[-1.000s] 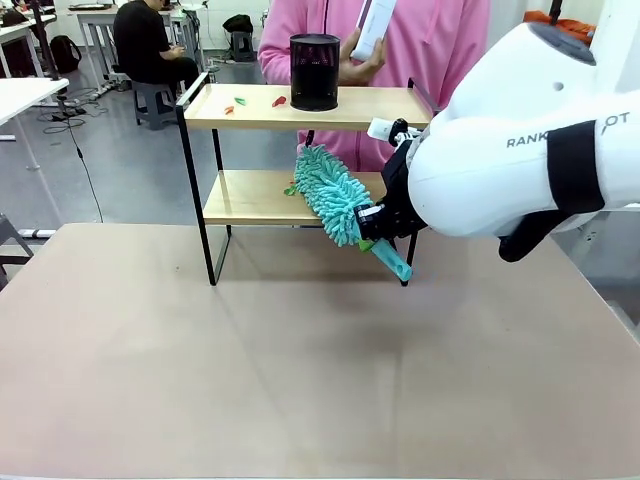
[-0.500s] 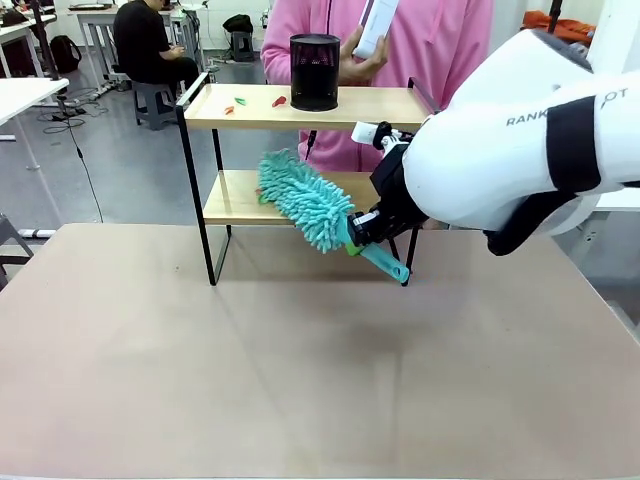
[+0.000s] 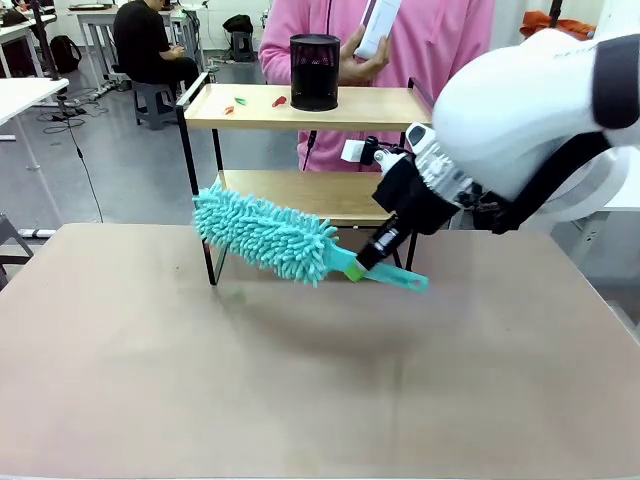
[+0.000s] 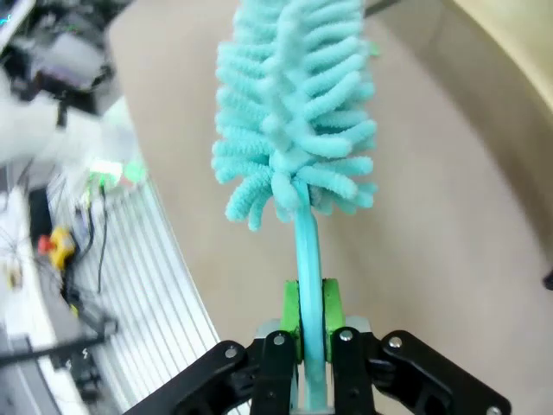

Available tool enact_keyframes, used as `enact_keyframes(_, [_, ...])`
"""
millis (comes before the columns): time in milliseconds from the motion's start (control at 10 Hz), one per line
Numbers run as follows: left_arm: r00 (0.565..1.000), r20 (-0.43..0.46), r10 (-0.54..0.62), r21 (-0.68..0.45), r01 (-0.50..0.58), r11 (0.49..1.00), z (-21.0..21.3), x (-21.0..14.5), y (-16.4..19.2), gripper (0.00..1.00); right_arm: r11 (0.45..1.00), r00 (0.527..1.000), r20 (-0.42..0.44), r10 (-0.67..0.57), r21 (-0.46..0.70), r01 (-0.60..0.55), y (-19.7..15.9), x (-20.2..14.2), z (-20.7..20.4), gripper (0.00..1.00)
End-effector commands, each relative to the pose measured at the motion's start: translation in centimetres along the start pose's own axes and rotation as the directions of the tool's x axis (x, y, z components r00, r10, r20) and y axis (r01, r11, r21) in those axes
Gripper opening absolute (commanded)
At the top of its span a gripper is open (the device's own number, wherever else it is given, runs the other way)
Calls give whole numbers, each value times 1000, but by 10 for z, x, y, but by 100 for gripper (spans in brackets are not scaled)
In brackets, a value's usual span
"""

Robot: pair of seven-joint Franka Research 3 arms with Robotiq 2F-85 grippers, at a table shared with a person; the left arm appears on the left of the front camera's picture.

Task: Clean the shelf.
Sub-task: Clean the specific tier of the Shelf with the Duster once objects are removed.

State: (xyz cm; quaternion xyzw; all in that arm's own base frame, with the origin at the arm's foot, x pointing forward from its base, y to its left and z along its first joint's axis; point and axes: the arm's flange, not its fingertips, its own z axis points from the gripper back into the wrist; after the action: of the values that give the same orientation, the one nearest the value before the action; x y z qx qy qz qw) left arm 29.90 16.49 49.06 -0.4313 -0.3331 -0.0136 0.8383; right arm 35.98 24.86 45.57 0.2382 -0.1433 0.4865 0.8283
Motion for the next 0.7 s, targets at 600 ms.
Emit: enact_keyframes(600, [1000,15,-18,-16,18,1000,-2,0,-1,100,970,996,67,56,235,-71,-33,-65,70,12])
